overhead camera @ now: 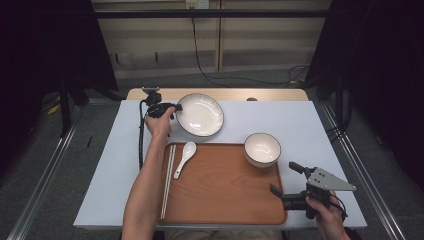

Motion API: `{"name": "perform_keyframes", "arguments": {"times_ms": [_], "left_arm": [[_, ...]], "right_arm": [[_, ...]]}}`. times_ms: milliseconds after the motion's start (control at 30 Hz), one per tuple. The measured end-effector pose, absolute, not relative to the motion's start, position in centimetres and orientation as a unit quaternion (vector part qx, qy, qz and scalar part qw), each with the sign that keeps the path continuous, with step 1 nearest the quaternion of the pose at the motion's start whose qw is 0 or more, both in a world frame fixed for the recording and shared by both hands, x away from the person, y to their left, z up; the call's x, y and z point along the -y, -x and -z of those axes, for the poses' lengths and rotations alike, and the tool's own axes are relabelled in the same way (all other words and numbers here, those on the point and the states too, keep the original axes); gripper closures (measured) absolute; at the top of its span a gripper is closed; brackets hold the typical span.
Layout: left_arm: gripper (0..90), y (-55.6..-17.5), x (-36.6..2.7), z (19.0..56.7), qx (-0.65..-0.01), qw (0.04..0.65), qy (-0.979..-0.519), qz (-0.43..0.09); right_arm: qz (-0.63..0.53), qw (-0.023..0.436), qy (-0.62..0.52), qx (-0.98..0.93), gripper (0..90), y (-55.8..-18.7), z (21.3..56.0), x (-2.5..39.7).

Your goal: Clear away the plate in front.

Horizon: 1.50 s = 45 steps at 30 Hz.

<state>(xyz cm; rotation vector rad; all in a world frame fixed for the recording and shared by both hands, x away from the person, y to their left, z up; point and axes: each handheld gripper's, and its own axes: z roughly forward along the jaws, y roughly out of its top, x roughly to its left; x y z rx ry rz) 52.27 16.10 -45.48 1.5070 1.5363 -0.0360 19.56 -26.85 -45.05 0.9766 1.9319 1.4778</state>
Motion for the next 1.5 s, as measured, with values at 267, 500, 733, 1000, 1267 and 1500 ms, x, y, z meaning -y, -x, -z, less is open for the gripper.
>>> {"name": "perform_keyframes", "arguments": {"times_ms": [267, 500, 733, 1000, 1267, 1500], "left_arm": [[81.8, -52.0, -16.5, 44.9, -0.624, 0.485, -0.612, 0.023], [81.6, -51.1, -17.0, 44.1, -0.614, 0.489, -0.619, 0.027], [81.6, -50.4, -17.6, 43.2, -0.605, 0.492, -0.626, 0.023], [81.3, -49.3, -18.7, 42.8, -0.601, 0.504, -0.619, 0.041], [81.0, -47.7, -19.0, 42.4, -0.587, 0.507, -0.630, 0.043], [81.0, -46.1, -18.8, 41.2, -0.565, 0.518, -0.641, 0.048]], "right_arm": [[-0.547, 0.257, -0.363, -0.709, 2.3, -19.6, 45.0, 26.9], [-0.547, 0.254, -0.364, -0.709, 2.4, -19.7, 45.1, 26.8], [-0.546, 0.254, -0.372, -0.707, 2.4, -19.7, 45.1, 27.0], [-0.546, 0.256, -0.373, -0.706, 2.4, -19.8, 45.2, 27.0], [-0.545, 0.251, -0.374, -0.707, 2.4, -19.8, 45.1, 27.0], [-0.545, 0.262, -0.371, -0.705, 2.4, -19.7, 45.0, 27.0]]}}
